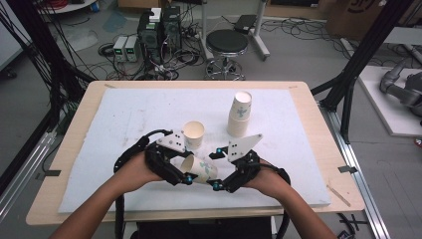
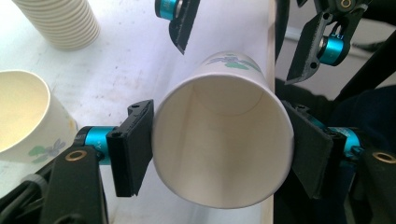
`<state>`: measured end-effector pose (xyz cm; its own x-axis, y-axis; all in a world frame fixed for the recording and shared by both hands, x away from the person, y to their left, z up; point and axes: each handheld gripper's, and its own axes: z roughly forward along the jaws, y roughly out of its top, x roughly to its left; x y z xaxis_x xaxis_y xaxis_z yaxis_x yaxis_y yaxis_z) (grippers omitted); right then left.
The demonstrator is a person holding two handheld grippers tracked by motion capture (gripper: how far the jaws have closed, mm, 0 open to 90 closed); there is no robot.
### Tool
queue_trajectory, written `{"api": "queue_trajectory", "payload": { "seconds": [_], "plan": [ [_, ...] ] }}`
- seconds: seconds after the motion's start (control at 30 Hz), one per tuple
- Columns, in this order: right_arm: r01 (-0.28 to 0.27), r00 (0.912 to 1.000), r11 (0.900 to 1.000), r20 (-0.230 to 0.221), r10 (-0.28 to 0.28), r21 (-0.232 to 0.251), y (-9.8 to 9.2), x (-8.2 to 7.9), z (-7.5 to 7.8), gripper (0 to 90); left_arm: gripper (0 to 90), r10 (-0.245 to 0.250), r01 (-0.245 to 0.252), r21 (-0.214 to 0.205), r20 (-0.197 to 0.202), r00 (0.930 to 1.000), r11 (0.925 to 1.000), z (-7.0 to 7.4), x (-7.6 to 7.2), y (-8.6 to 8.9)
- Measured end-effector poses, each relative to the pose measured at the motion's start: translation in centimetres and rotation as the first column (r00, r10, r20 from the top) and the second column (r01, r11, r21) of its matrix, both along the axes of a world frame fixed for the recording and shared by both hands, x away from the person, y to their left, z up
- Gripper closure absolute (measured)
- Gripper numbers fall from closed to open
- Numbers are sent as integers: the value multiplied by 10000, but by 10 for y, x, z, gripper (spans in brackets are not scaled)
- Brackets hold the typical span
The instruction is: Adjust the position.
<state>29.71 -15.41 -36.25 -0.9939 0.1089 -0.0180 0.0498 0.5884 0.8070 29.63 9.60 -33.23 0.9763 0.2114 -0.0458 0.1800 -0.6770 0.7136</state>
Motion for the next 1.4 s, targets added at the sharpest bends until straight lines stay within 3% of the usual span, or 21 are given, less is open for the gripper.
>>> {"api": "queue_trajectory", "payload": {
  "seconds": [0.13,0.33,0.53,0.8,1.1,1.4],
  "plan": [
    [-6,9994,9989,339,22,-478,7,0,0,209,298,-109,109,591,-4,9999,9982,1,0,-4],
    [-45,9982,9940,588,110,-1090,15,1,-3,209,298,-163,161,1039,18,9999,9945,3,2,-9],
    [-64,9977,9916,660,150,-1291,20,2,-4,210,297,-217,212,1354,20,9998,9906,4,4,-13],
    [-146,9978,9854,612,253,-1696,30,2,-11,216,298,-290,265,1520,145,9995,9880,2,3,-18],
    [-315,9969,9763,640,462,-2139,37,3,-15,344,298,-344,286,1652,328,9989,9858,4,3,-24],
    [-96,9978,9810,618,220,-1940,37,5,-18,355,297,-166,94,1478,474,9987,9890,7,3,-25]
  ]
}}
